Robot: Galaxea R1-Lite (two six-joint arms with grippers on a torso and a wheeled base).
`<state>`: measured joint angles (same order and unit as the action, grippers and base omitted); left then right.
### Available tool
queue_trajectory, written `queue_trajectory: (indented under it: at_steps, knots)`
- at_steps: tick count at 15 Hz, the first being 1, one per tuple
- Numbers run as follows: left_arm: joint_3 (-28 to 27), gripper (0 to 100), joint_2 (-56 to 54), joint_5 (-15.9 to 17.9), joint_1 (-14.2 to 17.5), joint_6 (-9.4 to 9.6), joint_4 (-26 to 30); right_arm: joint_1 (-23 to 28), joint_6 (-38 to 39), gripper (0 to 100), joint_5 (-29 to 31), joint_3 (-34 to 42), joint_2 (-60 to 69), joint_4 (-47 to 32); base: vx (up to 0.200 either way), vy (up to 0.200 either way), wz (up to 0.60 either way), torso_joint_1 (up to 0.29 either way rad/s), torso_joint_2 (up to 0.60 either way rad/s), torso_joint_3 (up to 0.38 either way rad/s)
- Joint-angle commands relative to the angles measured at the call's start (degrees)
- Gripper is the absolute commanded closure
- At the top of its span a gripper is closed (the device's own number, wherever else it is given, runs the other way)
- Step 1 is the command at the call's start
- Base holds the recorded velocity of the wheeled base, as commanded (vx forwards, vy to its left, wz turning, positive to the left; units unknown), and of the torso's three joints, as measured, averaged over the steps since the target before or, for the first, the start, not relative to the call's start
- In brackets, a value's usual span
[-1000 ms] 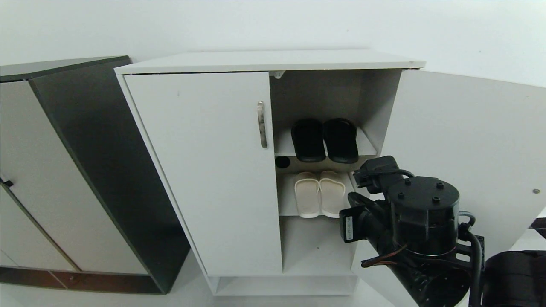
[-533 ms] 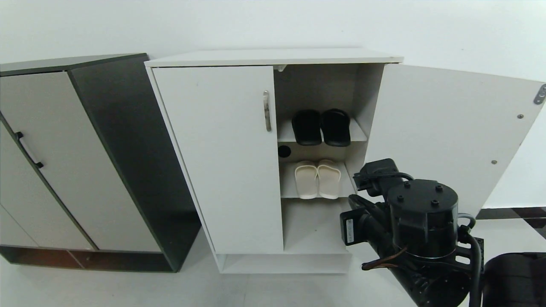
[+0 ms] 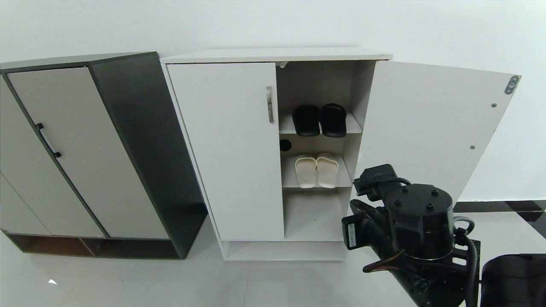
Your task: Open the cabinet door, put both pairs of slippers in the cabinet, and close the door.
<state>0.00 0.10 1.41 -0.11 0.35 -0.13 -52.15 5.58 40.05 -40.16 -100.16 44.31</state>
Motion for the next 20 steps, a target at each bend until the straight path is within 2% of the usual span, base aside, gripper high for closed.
queue_trajectory:
  at_steps: [1, 12, 16, 20]
  knots:
    - [0.0, 100, 0.0, 0.0, 0.0, 0.00, 0.0, 0.3, 0.0, 100, -0.3, -0.1, -0.5, 0.1, 0.000, 0.000, 0.00, 0.000, 0.00, 0.000]
    - [0.0, 100, 0.0, 0.0, 0.0, 0.00, 0.0, 0.3, -0.4, 100, 0.2, -0.2, -1.1, 0.0, 0.000, 0.000, 0.00, 0.000, 0.00, 0.000]
    - [0.0, 100, 0.0, 0.0, 0.0, 0.00, 0.0, 0.3, -0.4, 100, 0.2, -0.2, -1.1, 0.0, 0.000, 0.000, 0.00, 0.017, -0.22, -0.309]
    - [0.0, 100, 0.0, 0.0, 0.0, 0.00, 0.0, 0.3, -0.3, 100, 0.2, -0.2, -0.9, 0.0, 0.000, 0.000, 0.00, 0.072, -0.54, -0.359]
